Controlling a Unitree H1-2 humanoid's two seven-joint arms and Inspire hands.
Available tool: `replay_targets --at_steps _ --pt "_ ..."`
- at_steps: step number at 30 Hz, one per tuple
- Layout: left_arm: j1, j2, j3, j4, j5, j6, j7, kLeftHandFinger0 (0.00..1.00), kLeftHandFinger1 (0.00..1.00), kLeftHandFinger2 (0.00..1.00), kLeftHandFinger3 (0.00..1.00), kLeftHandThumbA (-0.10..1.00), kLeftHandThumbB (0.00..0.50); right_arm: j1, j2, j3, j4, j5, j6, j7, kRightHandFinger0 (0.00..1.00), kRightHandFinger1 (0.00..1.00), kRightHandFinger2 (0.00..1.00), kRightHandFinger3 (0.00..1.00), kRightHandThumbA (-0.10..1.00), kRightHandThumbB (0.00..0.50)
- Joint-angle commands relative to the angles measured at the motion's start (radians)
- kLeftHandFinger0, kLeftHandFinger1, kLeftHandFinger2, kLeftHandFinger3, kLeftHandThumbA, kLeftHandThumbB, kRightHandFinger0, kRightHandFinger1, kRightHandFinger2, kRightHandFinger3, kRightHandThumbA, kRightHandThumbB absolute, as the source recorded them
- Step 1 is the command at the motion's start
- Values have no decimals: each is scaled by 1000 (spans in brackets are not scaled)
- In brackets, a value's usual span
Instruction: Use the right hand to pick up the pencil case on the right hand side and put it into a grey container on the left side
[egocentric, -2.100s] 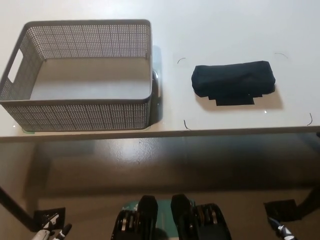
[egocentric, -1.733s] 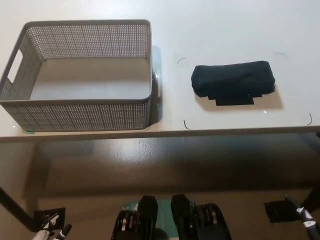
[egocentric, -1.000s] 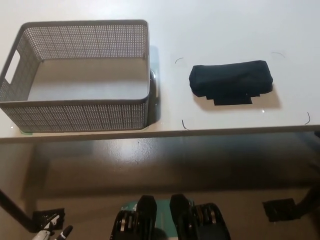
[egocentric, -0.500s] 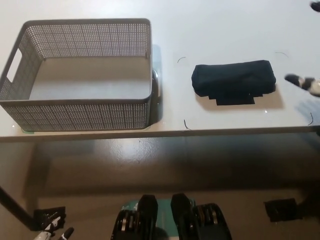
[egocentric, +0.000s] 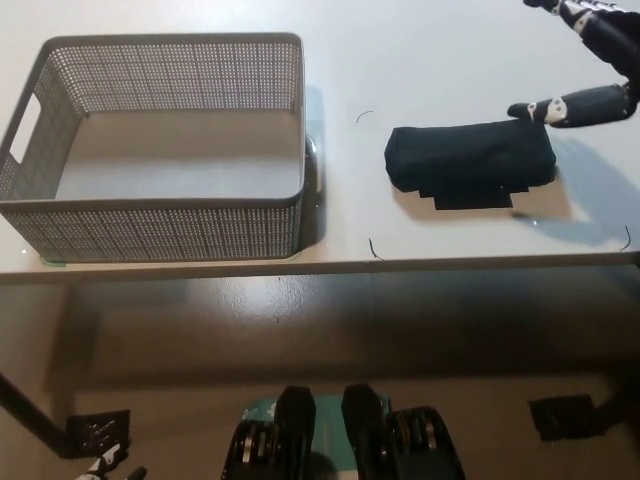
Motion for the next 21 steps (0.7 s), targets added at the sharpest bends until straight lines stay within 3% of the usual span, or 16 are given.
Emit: replay_targets --at_steps 1,5,15,21 --pt "8 45 0 -7 14 -54 -9 1000 999 1000 1000 1000 231 -127 6 -4 79 42 63 102 1000 1000 1000 1000 882 500" --pt "6 42 -7 4 14 -66 -12 1000 989 1000 1000 1000 225 -183 29 14 208 33 49 110 1000 1000 1000 1000 934 500" --pt "1 46 -7 3 22 -61 -18 1000 992 1000 1000 1000 235 -283 98 64 411 -7 80 104 1000 1000 1000 1000 858 500" --pt "-4 41 -9 -5 30 -47 -23 1000 996 1000 1000 1000 239 -308 142 118 524 -41 46 73 1000 1000 1000 1000 899 500"
